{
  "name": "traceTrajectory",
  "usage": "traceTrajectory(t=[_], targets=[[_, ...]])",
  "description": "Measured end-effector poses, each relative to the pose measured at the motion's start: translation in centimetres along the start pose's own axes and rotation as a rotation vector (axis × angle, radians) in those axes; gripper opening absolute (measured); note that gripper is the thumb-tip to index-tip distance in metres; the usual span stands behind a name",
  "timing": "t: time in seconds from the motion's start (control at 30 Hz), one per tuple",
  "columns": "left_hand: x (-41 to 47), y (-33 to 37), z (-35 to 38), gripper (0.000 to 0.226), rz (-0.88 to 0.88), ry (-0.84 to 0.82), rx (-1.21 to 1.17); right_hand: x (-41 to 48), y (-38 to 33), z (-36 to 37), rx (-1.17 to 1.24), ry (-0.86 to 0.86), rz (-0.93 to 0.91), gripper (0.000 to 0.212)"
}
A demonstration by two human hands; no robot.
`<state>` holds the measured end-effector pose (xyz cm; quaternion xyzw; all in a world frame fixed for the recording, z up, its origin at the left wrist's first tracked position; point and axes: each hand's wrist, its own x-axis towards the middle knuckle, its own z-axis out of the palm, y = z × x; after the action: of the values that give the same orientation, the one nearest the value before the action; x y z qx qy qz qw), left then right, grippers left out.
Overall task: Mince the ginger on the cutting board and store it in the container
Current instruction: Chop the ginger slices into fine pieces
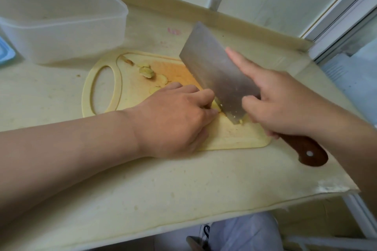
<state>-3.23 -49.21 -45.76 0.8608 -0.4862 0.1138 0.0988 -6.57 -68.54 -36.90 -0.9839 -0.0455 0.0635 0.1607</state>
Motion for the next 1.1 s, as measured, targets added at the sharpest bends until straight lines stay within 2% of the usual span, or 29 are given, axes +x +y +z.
traceTrajectory(t=[0.17,0.33,0.47,0.6,0.73,0.9,1.0,1.1], targets=[[-0.1,0.0,-0.1,0.056,0.009,0.007,-0.015,3.0,-1.5,0.4,0.045,0.042,-0.004,0.096],[-0.1,0.0,0.0,0.057,0.002,0.013,0.006,-0.9,0.1,1.7,0.045,0.199,-0.038,0.095],[-0.1,-0.1,0.2,0.060,0.005,0.018,0.012,-2.5,0.5,1.0,0.007,0.138,-0.018,0.095],[0.0,-0.1,0.2,0.057,0.011,0.021,0.010,0.4,-0.9,0.0,-0.069,0.007,-0.030,0.093],[-0.2,-0.1,0.1,0.055,0.017,0.029,0.002,2.5,-2.2,0.4,-0.046,0.055,-0.039,0.094],[-0.1,0.0,0.1,0.060,0.005,0.021,0.017,-0.6,-0.1,1.6,0.013,0.206,-0.058,0.094],[-0.1,0.0,0.2,0.063,-0.003,0.023,0.020,-2.3,0.4,1.6,0.009,0.205,-0.056,0.094],[-0.1,0.0,0.3,0.061,0.000,0.032,0.024,-1.4,0.1,0.8,-0.012,0.111,-0.042,0.094]])
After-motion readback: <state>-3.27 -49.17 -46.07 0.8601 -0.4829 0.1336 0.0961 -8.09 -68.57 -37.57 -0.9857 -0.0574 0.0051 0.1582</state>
